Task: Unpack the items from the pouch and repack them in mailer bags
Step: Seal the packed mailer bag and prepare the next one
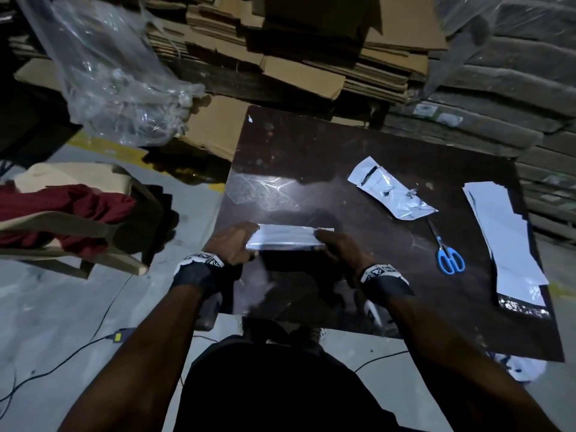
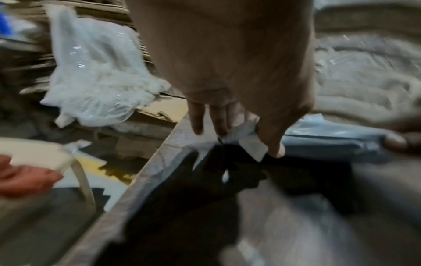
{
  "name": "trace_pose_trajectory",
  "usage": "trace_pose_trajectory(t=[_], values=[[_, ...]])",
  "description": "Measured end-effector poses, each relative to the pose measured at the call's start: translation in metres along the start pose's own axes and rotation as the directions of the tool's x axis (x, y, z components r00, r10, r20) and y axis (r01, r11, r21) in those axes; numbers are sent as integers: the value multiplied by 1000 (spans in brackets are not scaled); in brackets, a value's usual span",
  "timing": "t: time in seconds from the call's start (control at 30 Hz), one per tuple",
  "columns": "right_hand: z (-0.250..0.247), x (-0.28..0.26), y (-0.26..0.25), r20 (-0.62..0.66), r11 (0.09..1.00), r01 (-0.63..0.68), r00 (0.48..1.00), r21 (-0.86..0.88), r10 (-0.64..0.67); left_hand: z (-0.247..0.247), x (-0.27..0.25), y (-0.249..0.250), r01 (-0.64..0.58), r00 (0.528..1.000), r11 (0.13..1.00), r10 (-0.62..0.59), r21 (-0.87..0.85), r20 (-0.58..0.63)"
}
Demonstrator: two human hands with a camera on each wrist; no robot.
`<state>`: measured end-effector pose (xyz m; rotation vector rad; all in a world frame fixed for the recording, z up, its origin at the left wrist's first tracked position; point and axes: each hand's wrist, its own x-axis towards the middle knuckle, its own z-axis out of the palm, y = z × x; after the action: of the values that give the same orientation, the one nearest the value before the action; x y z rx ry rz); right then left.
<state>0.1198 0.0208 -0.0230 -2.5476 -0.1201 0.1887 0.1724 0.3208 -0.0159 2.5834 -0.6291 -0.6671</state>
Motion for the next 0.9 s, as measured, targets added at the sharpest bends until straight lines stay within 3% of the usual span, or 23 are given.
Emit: trace_pose_trajectory(t=[0.1,0.17,0.23,0.4,0.53,0.67,0.77,0.83,0.9], values=[[-6,9,4,5,995,-67,998,78,67,-8,7,-4,119,976,958,-162,-261,-148],[-9,16,7,-9,961,-188,981,200,194,-12,11,-4,214,949,932,-269,-291,-166],[-10,24,8,-18,926,-230,969,300,247,-13,13,-6,282,927,908,-342,-311,-156],[-3,28,9,60,858,-313,947,407,316,0,17,-27,336,901,816,-424,-471,-93],[7,28,4,24,751,-354,911,558,412,12,18,-49,368,869,738,-489,-566,-72],[16,31,6,-4,714,-348,897,607,441,-1,3,-35,355,855,721,-508,-595,-105],[22,31,2,7,773,-358,909,524,416,-7,0,-32,338,880,783,-460,-522,-120],[22,29,-5,23,894,-309,947,324,320,-6,0,-35,316,920,861,-380,-398,-93],[21,27,-11,39,981,-179,983,70,177,-5,2,-29,305,944,920,-326,-245,-48]])
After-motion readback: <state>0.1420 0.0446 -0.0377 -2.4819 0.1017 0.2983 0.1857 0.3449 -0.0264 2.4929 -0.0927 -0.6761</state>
